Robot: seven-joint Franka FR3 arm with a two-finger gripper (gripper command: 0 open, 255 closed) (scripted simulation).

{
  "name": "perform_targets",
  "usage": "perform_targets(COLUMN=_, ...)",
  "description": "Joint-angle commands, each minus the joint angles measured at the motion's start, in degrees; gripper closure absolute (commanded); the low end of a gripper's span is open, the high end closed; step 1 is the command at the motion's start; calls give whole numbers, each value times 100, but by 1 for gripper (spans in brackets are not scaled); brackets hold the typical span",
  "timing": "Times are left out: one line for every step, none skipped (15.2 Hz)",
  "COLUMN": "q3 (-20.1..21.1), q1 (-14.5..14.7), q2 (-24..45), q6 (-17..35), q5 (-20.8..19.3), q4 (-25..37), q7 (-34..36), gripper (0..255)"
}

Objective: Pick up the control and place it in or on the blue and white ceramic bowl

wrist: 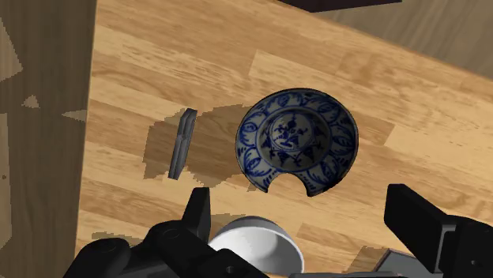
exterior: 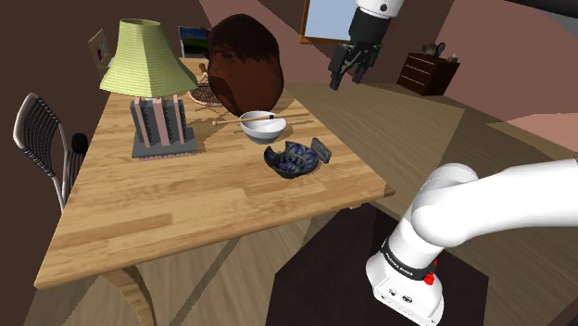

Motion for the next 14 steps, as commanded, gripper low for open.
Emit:
perform_targets(q3=0, q1=0, q2=0, q6=0, q5=0, q4=0, q7=0, gripper=0)
perform_targets(q3=-64, q1=-31, q2=53, q6=127, q5=-22, q4=-122, q7=-17, gripper=0)
perform_targets(q3=-127, q1=-63, q2=111, q6=255, q5=-43, q4=-239, q7=-33, gripper=0)
perform_targets(q3=-191, q1=-95, q2=176, q6=385, q5=-65, q4=-352, q7=-50, gripper=0)
perform_targets(q3=-255, q1=-128, q2=246, q6=516, q5=-87, q4=-460, q7=-67, gripper=0)
perform_targets(q3=-320, q1=-162, q2=322, q6=647, q5=-109, q4=-563, q7=-85, gripper=0)
perform_targets(q3=-384, q1=-196, q2=404, q6=781, q5=-131, q4=-662, q7=-102, gripper=0)
perform_targets(q3=-448, q1=-231, q2=492, q6=915, q5=-153, q4=-756, q7=-120, gripper=0)
perform_targets(q3=-513, q1=-265, q2=587, q6=1051, q5=-174, q4=-844, q7=-138, gripper=0)
perform_targets(q3=-579, q1=-299, q2=688, q6=1188, q5=-195, q4=-928, q7=-156, gripper=0)
perform_targets(q3=-644, q1=-334, q2=795, q6=1326, q5=-216, q4=-1007, q7=-175, gripper=0)
perform_targets(q3=-709, q1=-368, q2=908, q6=1466, q5=-235, q4=-1081, q7=-195, gripper=0)
perform_targets(q3=-775, q1=-401, q2=1028, q6=1606, q5=-254, q4=-1150, q7=-214, gripper=0)
perform_targets(q3=-841, q1=-434, q2=1155, q6=1748, q5=-271, q4=-1213, q7=-235, gripper=0)
